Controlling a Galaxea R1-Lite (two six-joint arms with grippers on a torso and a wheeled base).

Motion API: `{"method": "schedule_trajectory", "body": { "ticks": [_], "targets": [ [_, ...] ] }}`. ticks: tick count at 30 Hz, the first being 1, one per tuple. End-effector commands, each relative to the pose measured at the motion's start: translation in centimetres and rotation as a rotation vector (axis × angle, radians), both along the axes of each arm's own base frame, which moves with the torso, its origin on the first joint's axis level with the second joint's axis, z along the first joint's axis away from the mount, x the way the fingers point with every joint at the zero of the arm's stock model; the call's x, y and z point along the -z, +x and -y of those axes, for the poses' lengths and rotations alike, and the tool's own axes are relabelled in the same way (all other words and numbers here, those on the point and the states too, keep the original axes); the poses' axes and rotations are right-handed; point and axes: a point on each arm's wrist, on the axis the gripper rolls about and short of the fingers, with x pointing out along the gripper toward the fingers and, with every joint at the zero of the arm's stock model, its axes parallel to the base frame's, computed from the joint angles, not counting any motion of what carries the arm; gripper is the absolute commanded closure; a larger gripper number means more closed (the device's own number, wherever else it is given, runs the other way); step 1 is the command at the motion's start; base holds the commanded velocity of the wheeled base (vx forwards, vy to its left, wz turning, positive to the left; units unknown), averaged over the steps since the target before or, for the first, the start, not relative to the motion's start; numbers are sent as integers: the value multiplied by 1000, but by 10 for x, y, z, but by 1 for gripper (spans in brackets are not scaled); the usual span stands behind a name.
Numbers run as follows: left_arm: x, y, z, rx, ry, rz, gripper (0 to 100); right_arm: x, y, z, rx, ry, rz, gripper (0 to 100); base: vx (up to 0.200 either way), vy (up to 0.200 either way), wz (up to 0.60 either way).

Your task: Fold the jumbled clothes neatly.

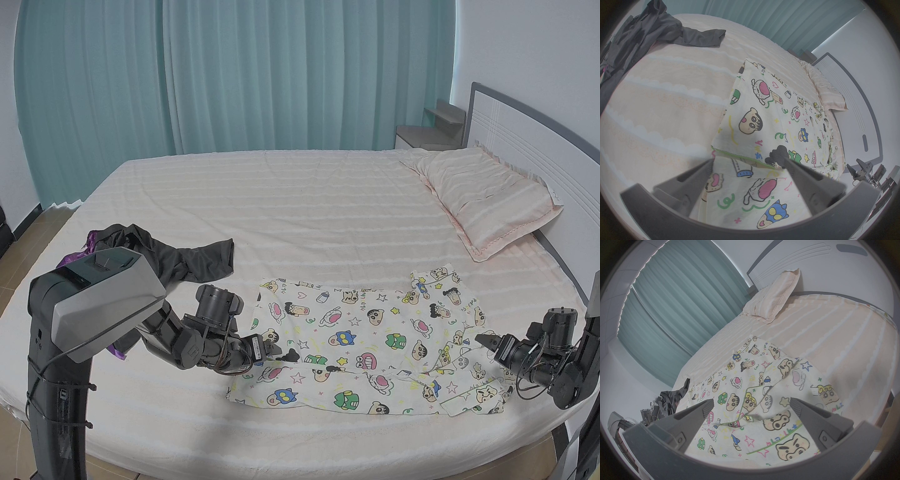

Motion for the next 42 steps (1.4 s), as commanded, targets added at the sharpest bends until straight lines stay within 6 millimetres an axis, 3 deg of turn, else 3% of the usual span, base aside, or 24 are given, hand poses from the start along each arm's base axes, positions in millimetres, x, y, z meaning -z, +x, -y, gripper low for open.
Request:
{"method": "schedule_trajectory", "body": {
  "ticks": [1,15,24,31,42],
  "targets": [
    [0,1,0,-4,-1,1,100,6,-1,12,40,2,-24,0,0,0,0],
    [0,0,-12,-36,11,-11,100,29,-8,42,28,-71,-110,0,0,0,0],
    [-16,-5,-32,-82,6,2,100,31,-18,51,-77,-51,-96,0,0,0,0],
    [-18,-7,-35,-89,7,-1,100,36,-15,52,-149,-49,-83,0,0,0,0],
    [-16,-6,-40,-95,-2,-10,100,61,0,54,-259,-33,-87,0,0,0,0]
  ]
}}
